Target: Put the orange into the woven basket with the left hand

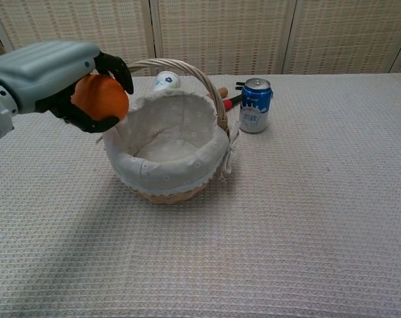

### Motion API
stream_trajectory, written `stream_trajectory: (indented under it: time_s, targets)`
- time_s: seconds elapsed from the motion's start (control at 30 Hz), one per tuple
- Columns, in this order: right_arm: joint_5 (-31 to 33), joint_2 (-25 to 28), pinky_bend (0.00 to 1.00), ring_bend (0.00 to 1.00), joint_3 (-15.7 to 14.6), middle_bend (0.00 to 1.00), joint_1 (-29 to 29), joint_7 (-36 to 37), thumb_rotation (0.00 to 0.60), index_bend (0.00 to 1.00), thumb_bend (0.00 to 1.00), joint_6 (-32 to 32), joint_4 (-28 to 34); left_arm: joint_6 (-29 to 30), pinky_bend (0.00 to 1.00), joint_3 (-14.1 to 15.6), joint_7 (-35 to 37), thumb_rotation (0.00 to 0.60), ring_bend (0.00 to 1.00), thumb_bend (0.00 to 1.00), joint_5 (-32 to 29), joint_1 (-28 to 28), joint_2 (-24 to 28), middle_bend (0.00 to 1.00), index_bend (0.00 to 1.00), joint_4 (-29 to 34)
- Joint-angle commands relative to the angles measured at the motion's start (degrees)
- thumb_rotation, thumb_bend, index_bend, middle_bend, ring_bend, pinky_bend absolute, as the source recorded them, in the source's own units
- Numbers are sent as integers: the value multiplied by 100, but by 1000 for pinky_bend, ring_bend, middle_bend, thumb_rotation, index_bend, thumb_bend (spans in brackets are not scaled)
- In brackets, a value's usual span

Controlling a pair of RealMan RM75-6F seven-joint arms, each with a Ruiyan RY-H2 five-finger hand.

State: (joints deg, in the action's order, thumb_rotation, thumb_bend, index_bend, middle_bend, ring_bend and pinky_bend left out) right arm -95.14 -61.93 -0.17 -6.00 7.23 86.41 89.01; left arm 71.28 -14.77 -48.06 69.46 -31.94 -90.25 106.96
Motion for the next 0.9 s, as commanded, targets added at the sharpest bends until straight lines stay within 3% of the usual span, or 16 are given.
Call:
stream_trajectory:
  time_s: [0.03, 0.23, 0.37, 0.47, 0.73, 0.9]
  targets:
    - [-2, 2, 108, 0, -3, 0, -2, 4, 600, 0, 159, -3, -1, 67, 757, -26, -89, 600, 620, 383, -138, -108, -183, 398, 345, -14]
    - [26, 26, 109, 0, -4, 0, -30, 23, 600, 0, 159, -68, 11, 306, 768, 13, -208, 600, 599, 379, -163, -216, -493, 362, 337, -166]
    - [63, 29, 109, 0, 9, 0, -40, 21, 600, 0, 158, -93, 25, 354, 741, 55, -41, 600, 473, 381, -159, -204, -438, 289, 233, -78]
    - [68, 34, 110, 0, 9, 0, -42, 8, 600, 0, 159, -99, 32, 361, 736, 86, 178, 600, 463, 372, -34, -203, -362, 293, 184, 1]
    - [90, 28, 110, 0, 8, 0, -49, -13, 600, 0, 159, -126, 30, 378, 589, 152, 367, 600, 453, 345, 21, -207, -199, 233, 106, 273]
    - [110, 34, 110, 0, 18, 0, -54, 7, 600, 0, 158, -131, 28, 384, 569, 188, 445, 600, 410, 327, -16, -212, -144, 180, 71, 368]
